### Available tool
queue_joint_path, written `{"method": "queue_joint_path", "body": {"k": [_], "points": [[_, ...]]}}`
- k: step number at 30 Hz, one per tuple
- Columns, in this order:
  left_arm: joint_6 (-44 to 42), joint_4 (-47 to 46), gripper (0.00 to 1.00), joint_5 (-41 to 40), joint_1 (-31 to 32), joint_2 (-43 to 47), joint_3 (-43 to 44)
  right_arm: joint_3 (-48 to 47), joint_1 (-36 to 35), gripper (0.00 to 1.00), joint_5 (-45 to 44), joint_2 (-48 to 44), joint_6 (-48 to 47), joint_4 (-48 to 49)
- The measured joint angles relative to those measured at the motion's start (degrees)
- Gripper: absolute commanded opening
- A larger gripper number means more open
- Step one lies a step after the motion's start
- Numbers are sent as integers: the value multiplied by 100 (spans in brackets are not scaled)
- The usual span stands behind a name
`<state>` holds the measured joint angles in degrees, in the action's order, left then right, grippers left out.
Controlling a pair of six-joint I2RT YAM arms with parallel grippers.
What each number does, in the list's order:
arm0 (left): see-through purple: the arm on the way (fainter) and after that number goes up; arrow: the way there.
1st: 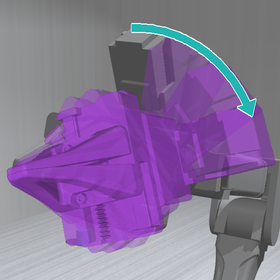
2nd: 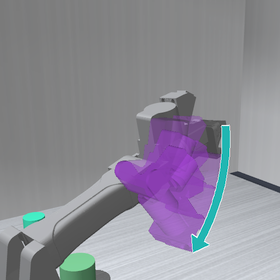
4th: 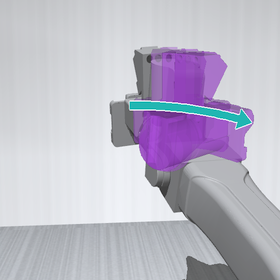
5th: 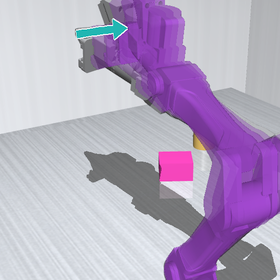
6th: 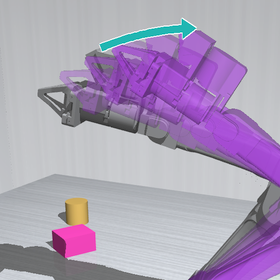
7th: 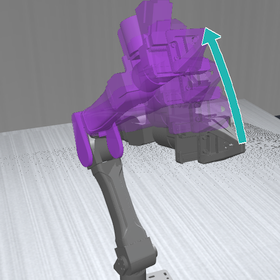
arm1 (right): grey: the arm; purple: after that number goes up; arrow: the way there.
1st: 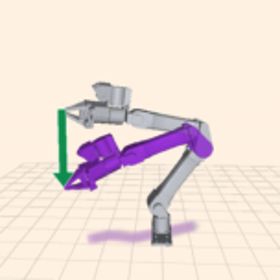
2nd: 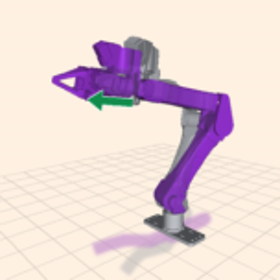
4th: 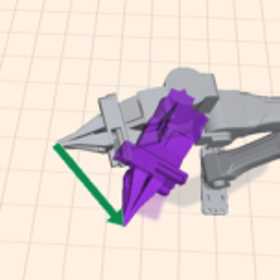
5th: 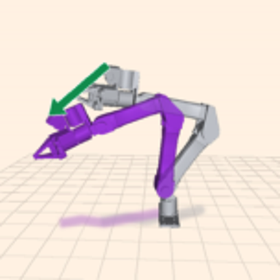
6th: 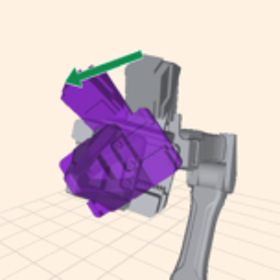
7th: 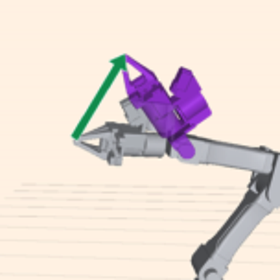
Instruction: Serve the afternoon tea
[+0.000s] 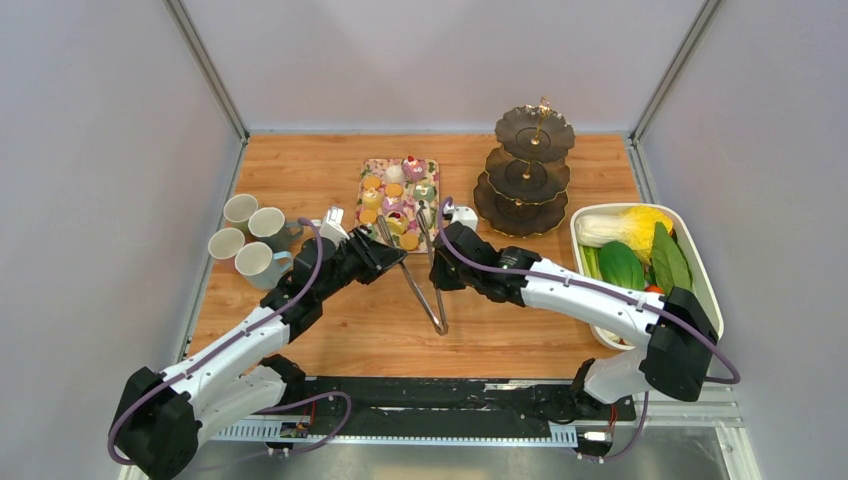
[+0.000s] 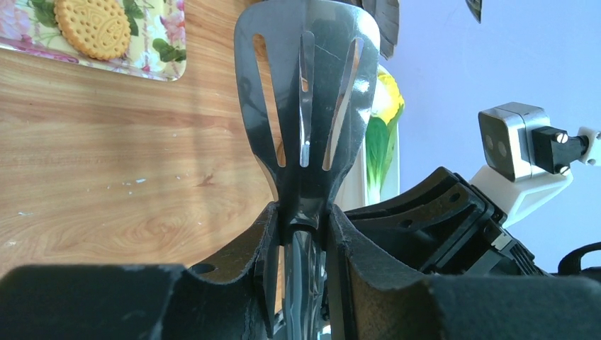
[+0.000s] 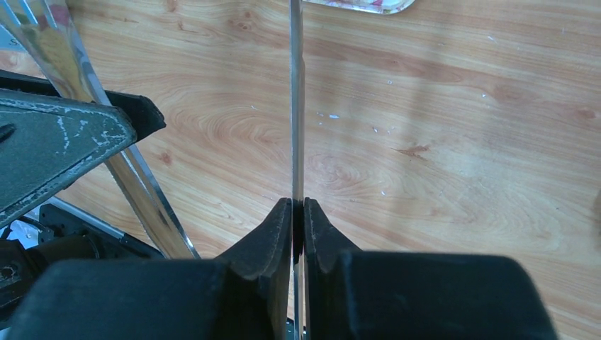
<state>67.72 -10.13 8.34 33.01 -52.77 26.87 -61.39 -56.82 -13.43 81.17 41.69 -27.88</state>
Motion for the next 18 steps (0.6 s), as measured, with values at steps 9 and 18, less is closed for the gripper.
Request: {"method": "queue_joint_path", "body": {"k": [9,18], "points": [[131,-35,0,-90,2,0,-46,28,0,55,-26,-168,-79,114],[190,-63,0,-131,2,-31,-96,136,0,100,-184,-560,-240,201]]}}
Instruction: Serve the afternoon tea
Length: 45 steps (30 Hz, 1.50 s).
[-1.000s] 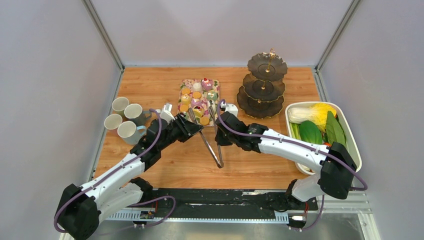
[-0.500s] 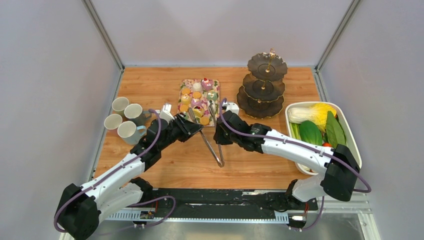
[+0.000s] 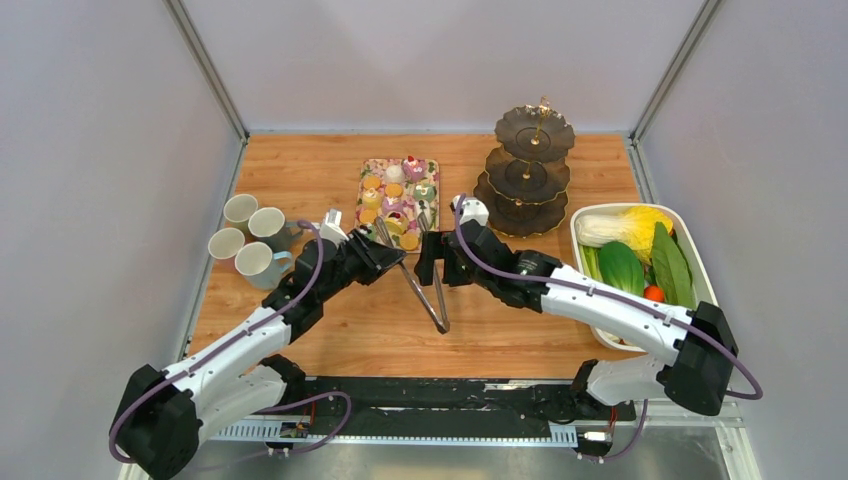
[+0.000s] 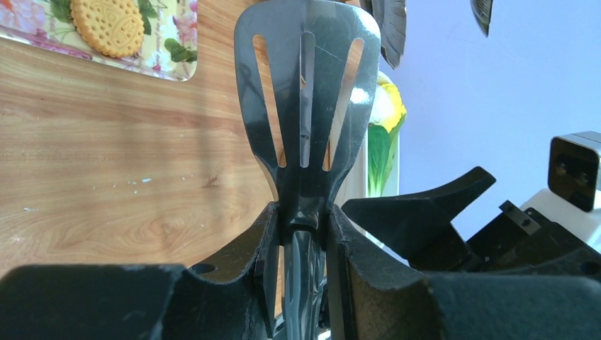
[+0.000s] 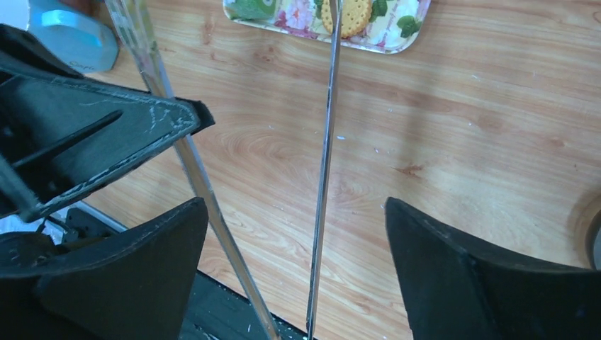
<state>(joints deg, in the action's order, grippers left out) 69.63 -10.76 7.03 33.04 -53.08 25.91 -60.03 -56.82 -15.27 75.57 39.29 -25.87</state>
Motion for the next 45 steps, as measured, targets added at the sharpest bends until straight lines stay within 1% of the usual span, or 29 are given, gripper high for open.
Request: {"method": "queue_joint_path", "body": {"k": [8,19,24,29,35,37,39,41,44,45], "points": [[190,-151,0,-13,0,-125,0,422,0,100,341,-487,-299,428],[402,-199,0,4,0,-155,2,514,-9,99,734,-249,-511,785],[470,-212,0,35,0,-155,7,514,-28,92,748,125,-595,831],[472,-188,0,39,0,-144,72,428,-76,81,743,426,-706,839],[483,-122,2,17,0,-83,94,219,-140,67,741,516,-833,872],[492,-57,4,2,0,-59,101,210,-151,65,741,522,-870,879],[487,2,6,-13,0,-52,122,210,-155,60,743,542,-901,883],[490,68,12,-24,0,-52,146,197,-166,56,754,555,-929,901],[487,140,26,-26,0,-52,179,175,-188,49,787,564,-968,922],[485,166,29,-26,0,-52,190,168,-199,46,798,568,-981,927]]}}
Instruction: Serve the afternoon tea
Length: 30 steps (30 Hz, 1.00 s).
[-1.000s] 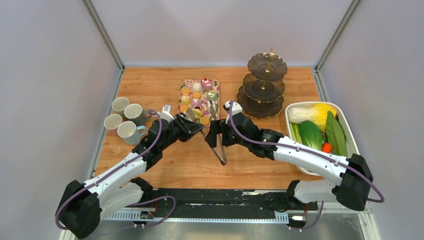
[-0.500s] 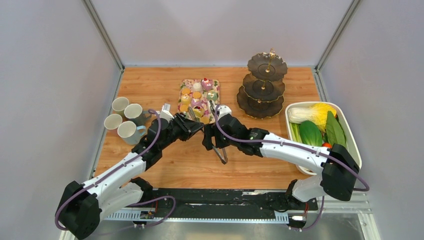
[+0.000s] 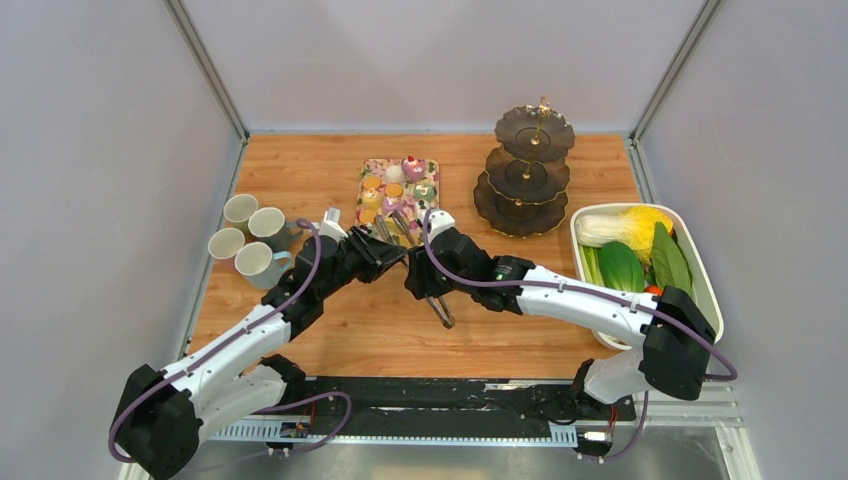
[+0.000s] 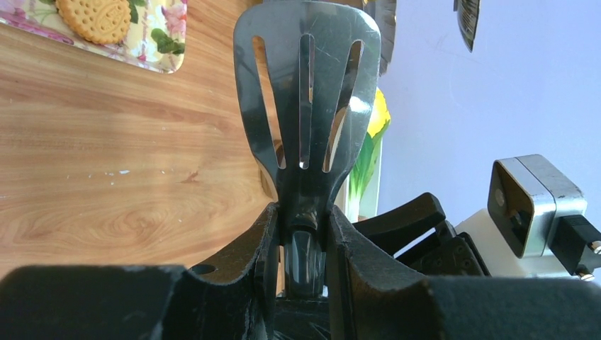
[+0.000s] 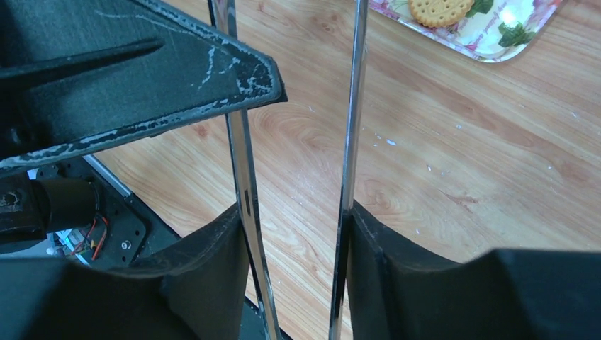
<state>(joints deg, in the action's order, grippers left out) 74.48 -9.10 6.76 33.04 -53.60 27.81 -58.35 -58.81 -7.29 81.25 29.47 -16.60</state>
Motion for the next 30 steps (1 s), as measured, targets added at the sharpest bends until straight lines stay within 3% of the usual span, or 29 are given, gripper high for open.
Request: {"method": "queue_joint_path", "body": {"k": [6,10,16,30], "points": [[-101,162,70,-26,22,20,101,-22,-20,42,55,9,-28,-9],[-223,417,86,-111,22,136,229,-22,-15,43,48,9,-28,-48],[-791,1421,93,-603,24,713,621,-22,-13,45,-20,4,-59,-94],[-3368,4085,100,-3032,26,2288,1757,-472,166,57,-680,149,-702,-1073]]}}
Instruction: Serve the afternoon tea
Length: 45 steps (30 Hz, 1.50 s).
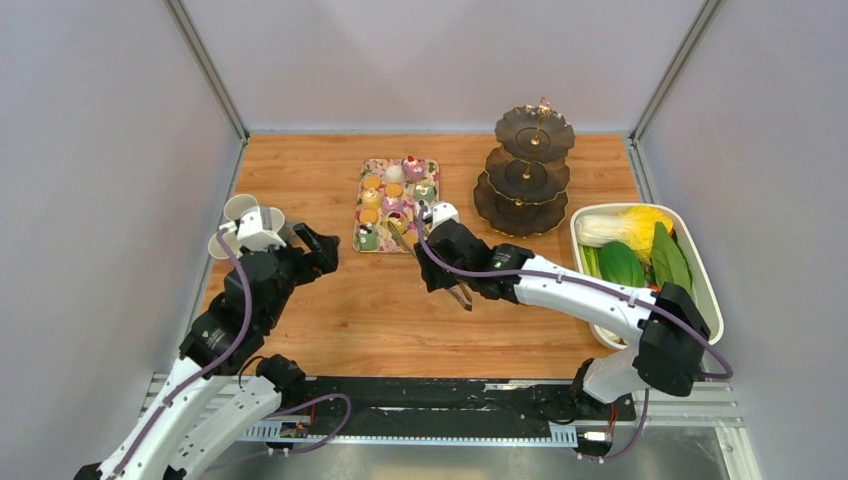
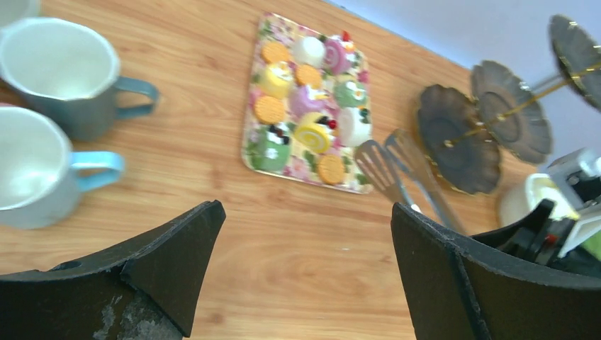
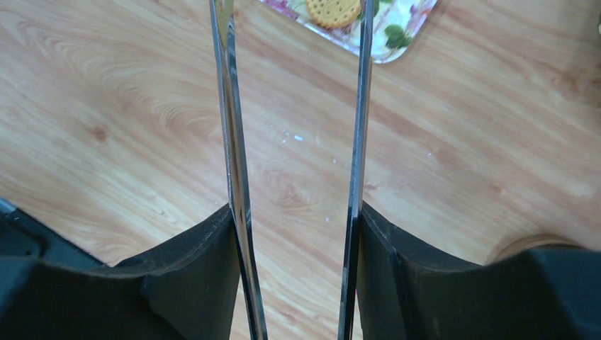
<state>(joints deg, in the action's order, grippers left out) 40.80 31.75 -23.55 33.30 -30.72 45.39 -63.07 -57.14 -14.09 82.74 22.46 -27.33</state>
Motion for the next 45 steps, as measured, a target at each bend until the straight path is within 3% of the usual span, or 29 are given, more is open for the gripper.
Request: {"method": "queue_joint_path", "body": {"k": [8,16,31,43,45], "points": [[-1132,507,100,-627,-2,929,-50,-754,85,56,-96,966,-763,-229],[-1440,612,100,-636,0,1805,-758,-1355,308,58,-98,1611,-1390,-411],[-1716,553,100,-673,0,1899,-787,-1781,887,56,382,2273,-2170,-540],[-1797,415,100,-673,0,1923,-824,-1801,1097,46,883,2726,-2455,-592],[-1803,409,100,-673,0,1895,-828,-1801,1106,41,922,2747,-2468,-592]]}}
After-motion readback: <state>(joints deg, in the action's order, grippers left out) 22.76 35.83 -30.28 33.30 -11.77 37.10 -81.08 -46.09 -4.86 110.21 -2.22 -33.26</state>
